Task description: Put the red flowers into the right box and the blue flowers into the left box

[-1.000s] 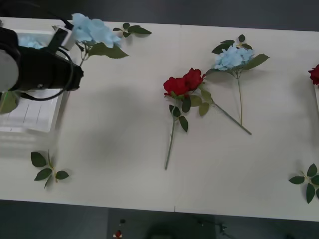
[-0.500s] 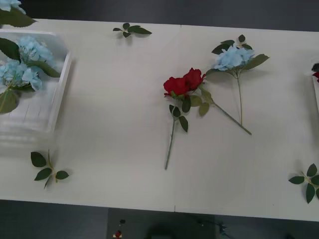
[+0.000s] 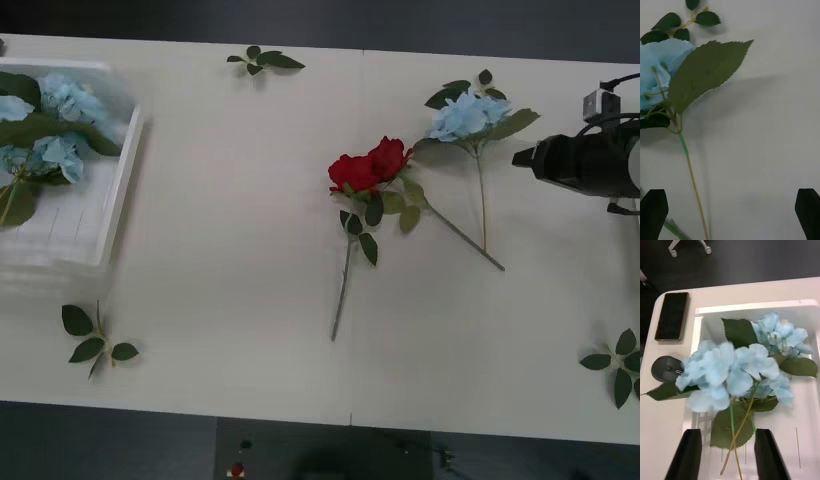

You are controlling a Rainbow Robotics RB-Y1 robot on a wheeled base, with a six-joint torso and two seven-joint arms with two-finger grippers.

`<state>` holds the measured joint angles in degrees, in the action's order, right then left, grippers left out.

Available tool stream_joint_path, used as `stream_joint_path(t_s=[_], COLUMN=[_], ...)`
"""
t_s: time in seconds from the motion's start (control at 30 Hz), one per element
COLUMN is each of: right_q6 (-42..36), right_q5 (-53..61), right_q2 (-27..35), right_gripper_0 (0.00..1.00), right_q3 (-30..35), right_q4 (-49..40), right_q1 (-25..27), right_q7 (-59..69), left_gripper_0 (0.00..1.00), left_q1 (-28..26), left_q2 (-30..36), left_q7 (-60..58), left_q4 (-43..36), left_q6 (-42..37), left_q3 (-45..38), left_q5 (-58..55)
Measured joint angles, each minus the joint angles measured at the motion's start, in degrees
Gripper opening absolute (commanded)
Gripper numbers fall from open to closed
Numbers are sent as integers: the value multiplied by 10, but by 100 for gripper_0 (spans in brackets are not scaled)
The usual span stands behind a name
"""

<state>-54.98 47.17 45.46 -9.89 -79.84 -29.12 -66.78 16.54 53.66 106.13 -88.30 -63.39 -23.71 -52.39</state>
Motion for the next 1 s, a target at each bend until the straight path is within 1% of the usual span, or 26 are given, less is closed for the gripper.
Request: stream_joint_path(t_s=[0.13,0.23,0.4,0.53,0.67,0.77,0.87,1.0], right_q6=[-5,-29,-50,-50,-46,-24,-4,12], right_q5=[-42,-72,-145,-188,-217,-231,-242,-261], right_q2=[-43,-68,-105,-128,-143,-157,-178,-203], right_gripper_0=[100,100,100,100,100,100,100,100], right_q3=[0,0,-1,-14,-42,-57,-58,-47], right_q4=[0,5,34,80,139,187,242,291], right_q1=[-12,-29,-70,-108,-144,-166,-185,-202], right_q7=[0,0,0,0,1,0,0,0], left_gripper_0=[77,77,77,77,77,77,78,77], left_q1=[0,0,0,5,35,65,93,122], left_q2=[0,0,0,0,0,-2,-17,-53], left_q7=[6,6,6,6,6,6,6,6], left_q4=[-1,-15,-60,-96,-106,-105,-104,-87], left_q6=[1,1,1,1,1,1,0,0], left_q3=[14,28,71,116,168,205,231,260], left_q5=[-12,-25,-68,-110,-125,-125,-118,-109])
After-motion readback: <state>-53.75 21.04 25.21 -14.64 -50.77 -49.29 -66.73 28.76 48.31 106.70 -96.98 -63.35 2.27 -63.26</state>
